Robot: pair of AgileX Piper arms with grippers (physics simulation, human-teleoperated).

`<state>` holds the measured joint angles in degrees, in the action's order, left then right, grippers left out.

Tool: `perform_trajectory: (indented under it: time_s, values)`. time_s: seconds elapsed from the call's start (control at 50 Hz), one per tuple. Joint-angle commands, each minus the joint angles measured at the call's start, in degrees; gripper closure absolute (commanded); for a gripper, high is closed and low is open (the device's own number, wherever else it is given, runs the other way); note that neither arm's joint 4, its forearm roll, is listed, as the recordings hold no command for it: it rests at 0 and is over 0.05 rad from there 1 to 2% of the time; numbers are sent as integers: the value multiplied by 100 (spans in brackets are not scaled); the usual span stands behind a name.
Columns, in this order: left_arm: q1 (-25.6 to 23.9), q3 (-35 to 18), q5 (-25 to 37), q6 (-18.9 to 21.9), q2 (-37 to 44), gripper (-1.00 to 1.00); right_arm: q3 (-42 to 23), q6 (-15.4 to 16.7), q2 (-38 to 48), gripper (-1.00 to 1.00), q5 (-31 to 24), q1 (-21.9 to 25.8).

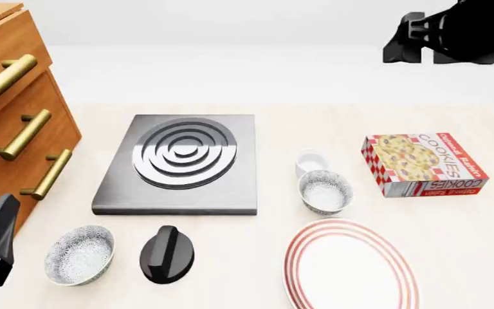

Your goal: Pick the akita bowl between the plate and the ramekin and place it on the plate.

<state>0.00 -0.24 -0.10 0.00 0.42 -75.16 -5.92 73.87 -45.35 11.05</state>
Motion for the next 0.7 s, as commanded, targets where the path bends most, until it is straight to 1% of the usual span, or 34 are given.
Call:
perform_trajectory:
  time_s: [0.02, 0.16, 0.36, 0.42, 0.56, 0.62, 0.7]
  values:
    - [0, 0, 0, 0, 0, -100, 594, -74, 186, -100, 510, 31]
    - [0, 0, 0, 0, 0, -100, 1000, -38, 204, -100, 796, 70]
    - [0, 0, 0, 0, 0, -100, 1579, -231, 288, -100, 1226, 166]
    - [0, 0, 0, 0, 0, -100, 1714, -302, 282, -100, 1329, 211]
    - [0, 0, 0, 0, 0, -100, 1935, -317, 316, -100, 1522, 229]
    - [0, 0, 0, 0, 0, -100, 2014, -429, 353, -100, 1588, 277]
    - [0, 0, 0, 0, 0, -100, 2135, -399, 397, -100, 1712, 261]
